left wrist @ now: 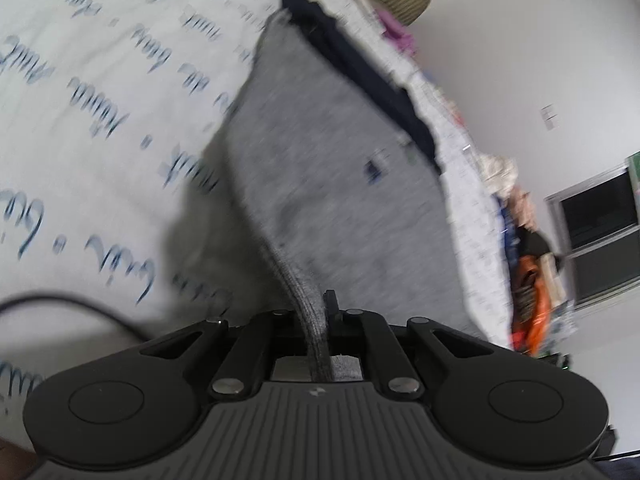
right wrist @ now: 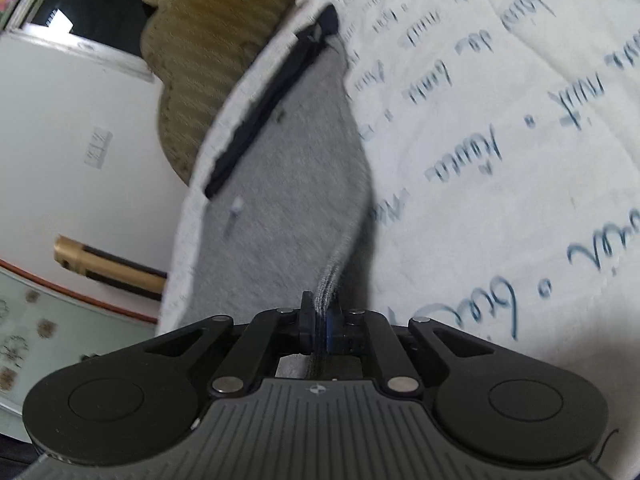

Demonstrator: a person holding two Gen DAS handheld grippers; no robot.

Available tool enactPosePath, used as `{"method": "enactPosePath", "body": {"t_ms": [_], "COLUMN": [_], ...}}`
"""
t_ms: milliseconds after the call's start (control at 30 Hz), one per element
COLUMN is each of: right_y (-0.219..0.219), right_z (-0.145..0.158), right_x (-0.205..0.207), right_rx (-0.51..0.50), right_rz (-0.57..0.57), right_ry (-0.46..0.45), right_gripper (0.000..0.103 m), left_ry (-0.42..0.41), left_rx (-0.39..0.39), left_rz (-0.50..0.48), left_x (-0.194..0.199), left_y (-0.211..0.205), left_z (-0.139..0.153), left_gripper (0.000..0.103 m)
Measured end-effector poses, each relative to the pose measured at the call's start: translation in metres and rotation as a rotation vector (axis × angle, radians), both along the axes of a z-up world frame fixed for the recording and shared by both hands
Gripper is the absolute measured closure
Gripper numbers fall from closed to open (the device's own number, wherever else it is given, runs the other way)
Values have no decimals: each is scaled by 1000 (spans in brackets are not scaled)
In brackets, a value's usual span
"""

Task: Fold small clothes
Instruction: 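Lift the ribbed hem with both grippers and fold it toward the collar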

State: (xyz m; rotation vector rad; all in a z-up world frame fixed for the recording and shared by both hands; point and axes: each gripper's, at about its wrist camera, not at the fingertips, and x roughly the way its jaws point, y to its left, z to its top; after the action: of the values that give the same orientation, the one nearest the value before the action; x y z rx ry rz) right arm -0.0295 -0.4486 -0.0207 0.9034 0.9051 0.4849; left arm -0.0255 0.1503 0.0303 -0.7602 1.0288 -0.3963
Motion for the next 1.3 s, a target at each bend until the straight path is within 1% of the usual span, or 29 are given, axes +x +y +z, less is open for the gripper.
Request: {"method": "enactPosePath", "body": {"t_ms": [100,167,333,433,600,733,833,933,1033,1100,1200,1300], "right_y": [-3,-4,-7,-8,-5,-6,-8,-8,-6,-5,3,14], "right_z": [15,23,39,45,57,57,54,51,39,25,4,-9], "right_x": [10,21,57,88,150,205,252,300,348,379,415,430], "right_rx": [45,71,79,116,145,192,232,234,212,208,160,124], "right_rz": [-8,-13,-24,-50,-74,-97,-130,-160,-199,-222,-238,-223], "right_ry": [-45,-75,-148,-186,-246,-257,-245,-227,-186,-136,-57,-28], "right_gripper": [93,93,93,93,93,93,93,93,93,93,93,93], "left_ry": [-54,-75,-116,-127,-173,-208,-213,-236,-218,-184,-127,-122], "left_rx": [-50,-77,-66,-91,-90,-89,-80,-26,32,64,108,114], "left_rz": [2,6,21,47,85,109,126,125,138,142,135,121], "left_x": [13,24,62,91,151,208,256,303,351,378,402,409], "left_y": [5,7,3,6,9,10,9,1,-7,-12,-21,-24], "left_z": [15,22,32,35,48,59,65,68,57,43,20,11], "left_gripper": [98,98,98,98,98,98,98,98,98,98,98,98]}}
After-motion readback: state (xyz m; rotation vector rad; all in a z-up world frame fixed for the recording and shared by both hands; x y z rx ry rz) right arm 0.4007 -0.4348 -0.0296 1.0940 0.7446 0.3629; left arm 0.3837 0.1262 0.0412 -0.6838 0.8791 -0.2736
